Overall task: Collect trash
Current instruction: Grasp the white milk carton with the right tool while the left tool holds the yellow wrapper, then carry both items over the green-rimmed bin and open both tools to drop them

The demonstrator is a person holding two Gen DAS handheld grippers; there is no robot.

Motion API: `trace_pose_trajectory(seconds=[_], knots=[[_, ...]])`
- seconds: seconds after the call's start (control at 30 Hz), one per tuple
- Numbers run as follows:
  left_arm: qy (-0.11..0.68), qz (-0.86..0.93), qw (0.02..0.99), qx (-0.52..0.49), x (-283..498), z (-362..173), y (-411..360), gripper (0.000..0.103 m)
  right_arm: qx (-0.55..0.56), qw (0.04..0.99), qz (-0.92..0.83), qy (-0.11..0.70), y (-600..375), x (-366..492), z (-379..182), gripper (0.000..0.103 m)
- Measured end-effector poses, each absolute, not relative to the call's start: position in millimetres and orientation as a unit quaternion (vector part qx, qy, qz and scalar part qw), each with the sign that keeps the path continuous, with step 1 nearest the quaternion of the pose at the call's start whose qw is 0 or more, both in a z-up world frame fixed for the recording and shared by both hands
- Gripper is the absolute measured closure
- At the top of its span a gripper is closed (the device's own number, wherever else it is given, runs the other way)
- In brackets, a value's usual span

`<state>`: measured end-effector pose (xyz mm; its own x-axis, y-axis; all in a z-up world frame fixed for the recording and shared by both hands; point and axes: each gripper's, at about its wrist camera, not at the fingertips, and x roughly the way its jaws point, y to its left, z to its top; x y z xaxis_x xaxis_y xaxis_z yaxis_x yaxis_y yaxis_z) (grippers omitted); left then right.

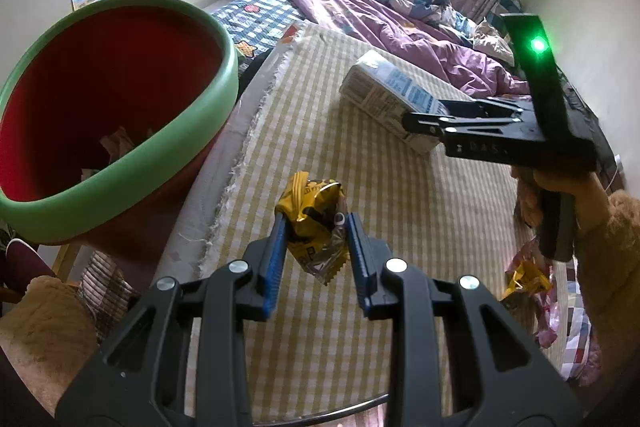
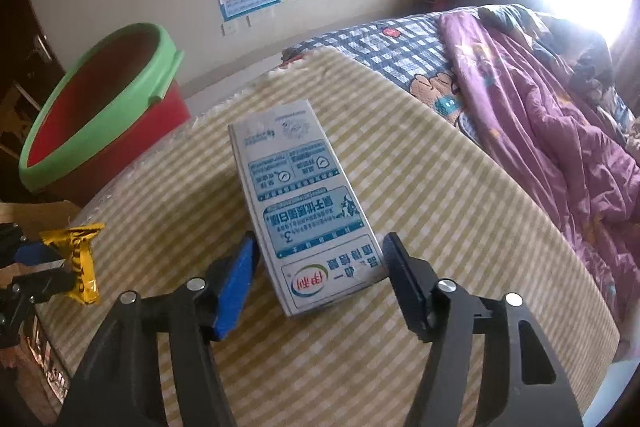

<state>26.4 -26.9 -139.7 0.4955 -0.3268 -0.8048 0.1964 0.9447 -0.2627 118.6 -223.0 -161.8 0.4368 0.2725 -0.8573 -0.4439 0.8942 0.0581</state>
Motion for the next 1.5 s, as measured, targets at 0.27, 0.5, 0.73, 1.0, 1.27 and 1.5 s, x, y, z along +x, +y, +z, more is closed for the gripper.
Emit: trace_pose_trajectory(seconds=[0.27,0.5,0.73,1.0,1.27,1.5], knots=[[0.47,-0.145,0.868,-0.066,25,-135,-24,0.074,-0.002,0.857,0.189,0.479,-241,93,-150,0.043],[0.457,-0.139,0.877,-0.057,24,-126,-24,0.074,0.046,0.874,0.18,0.449,-242,68,-125,0.044],[0.454,-0.135,0.879,-0.06,24,-123,-19,0.074,0.019,0.852,0.188,0.489,-225,56,-137,0.043],[0.453,-0.133,0.879,-0.067,24,-123,-15,0.074,-0.049,0.858,0.181,0.479,-197,64,-134,0.028],[0.449,-0.122,0.882,-0.072,22,-123,-8,0.074,-0.07,0.844,0.171,0.503,-190,69,-154,0.047],[0.424,-0.113,0.896,-0.065,21,-106,-4,0.074,-0.02,0.869,0.167,0.466,-206,59,-124,0.047]])
